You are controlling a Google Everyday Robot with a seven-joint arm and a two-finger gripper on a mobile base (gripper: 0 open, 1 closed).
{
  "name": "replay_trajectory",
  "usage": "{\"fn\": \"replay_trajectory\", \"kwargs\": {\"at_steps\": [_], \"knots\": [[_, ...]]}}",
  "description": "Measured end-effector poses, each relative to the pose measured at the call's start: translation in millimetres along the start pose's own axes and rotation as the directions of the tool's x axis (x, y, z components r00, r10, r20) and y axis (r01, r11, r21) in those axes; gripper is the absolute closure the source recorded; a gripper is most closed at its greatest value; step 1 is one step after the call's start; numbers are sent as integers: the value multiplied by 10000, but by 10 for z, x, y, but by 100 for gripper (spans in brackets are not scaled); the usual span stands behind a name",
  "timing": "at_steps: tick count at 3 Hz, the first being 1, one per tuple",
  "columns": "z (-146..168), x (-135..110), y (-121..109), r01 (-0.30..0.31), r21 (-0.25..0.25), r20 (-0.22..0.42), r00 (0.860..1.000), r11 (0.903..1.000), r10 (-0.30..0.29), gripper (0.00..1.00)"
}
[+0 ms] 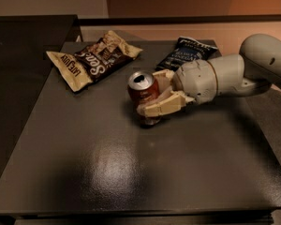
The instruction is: Place coke can upright
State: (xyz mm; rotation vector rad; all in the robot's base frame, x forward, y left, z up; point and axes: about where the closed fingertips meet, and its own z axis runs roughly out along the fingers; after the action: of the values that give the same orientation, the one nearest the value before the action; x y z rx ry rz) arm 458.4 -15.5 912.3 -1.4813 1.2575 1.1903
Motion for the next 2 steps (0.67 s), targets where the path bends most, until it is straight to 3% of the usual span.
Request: {"fn": "replay_trajectory", "kwargs": {"at_steps": [2], "knots": [[-9, 202, -29, -188, 34, 241, 9995, 9998, 188, 100]]}}
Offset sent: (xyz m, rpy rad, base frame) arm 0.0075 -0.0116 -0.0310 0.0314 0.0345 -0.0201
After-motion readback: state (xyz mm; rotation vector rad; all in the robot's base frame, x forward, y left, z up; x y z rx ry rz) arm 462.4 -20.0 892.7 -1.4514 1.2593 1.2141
